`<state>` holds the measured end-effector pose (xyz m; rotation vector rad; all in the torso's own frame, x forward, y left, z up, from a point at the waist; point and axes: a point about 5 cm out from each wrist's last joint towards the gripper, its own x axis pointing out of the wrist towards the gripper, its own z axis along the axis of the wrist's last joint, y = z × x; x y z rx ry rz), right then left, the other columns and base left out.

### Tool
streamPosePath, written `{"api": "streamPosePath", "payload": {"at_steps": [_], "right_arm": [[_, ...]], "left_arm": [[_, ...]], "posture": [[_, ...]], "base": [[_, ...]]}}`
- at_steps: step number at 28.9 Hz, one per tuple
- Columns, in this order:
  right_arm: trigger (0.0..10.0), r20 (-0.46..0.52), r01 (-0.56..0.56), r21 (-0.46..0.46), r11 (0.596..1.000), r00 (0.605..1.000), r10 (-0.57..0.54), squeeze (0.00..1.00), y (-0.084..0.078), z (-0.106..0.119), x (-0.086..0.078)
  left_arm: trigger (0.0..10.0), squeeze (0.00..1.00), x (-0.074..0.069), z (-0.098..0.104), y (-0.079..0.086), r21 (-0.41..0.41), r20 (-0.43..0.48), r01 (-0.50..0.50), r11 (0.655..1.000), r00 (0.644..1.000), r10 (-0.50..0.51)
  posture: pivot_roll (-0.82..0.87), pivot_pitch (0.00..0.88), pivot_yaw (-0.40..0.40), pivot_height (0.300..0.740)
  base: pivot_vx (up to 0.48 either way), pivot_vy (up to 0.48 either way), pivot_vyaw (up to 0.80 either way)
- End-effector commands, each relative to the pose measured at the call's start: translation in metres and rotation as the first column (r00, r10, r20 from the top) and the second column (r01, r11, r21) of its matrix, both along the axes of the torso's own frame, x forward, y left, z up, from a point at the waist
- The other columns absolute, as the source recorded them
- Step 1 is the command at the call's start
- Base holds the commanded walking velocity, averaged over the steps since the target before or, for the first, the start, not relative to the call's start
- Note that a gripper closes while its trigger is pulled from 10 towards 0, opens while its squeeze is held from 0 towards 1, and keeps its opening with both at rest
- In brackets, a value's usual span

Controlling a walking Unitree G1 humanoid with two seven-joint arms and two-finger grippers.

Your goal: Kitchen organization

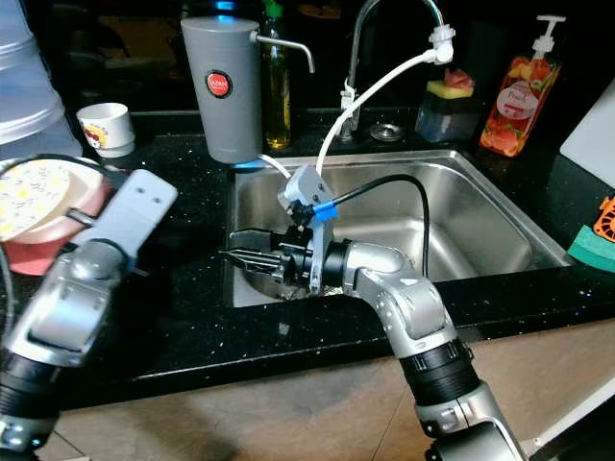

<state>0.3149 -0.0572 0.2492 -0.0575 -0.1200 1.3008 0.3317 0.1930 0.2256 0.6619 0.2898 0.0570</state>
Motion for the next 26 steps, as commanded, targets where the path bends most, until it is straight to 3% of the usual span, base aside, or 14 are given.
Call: {"api": "streamPosePath", "payload": {"at_steps": [1,15,21,26], "right_arm": [[10.0,-0.009,-0.008,-0.014,1.000,1.000,0.008,0.00,0.000,-0.003,-0.001],[10.0,-0.011,-0.012,-0.023,1.000,1.000,0.012,0.00,-0.002,-0.004,-0.001],[10.0,-0.014,-0.013,-0.034,0.999,1.000,0.012,0.00,-0.003,-0.006,-0.001],[10.0,-0.012,-0.016,-0.039,0.999,1.000,0.015,0.00,-0.004,-0.006,-0.001]], "left_arm": [[0.0,0.00,-0.004,-0.025,-0.010,-0.068,-0.140,0.049,0.996,0.988,-0.058],[0.0,0.00,-0.016,-0.014,-0.038,-0.104,-0.165,0.247,0.963,0.951,-0.262],[0.0,0.00,-0.022,-0.005,-0.056,-0.160,-0.141,0.377,0.912,0.906,-0.400],[0.0,0.00,-0.022,-0.001,-0.058,-0.153,-0.140,0.396,0.906,0.898,-0.416]], "posture": [[0.00,0.091,-0.033,0.740],[0.01,0.091,-0.029,0.740],[0.01,0.085,-0.028,0.740],[0.00,0.080,-0.026,0.740]], "base": [[0.000,0.000,0.00],[0.000,0.000,0.00],[0.000,0.000,0.00],[0.000,0.000,0.00]]}}
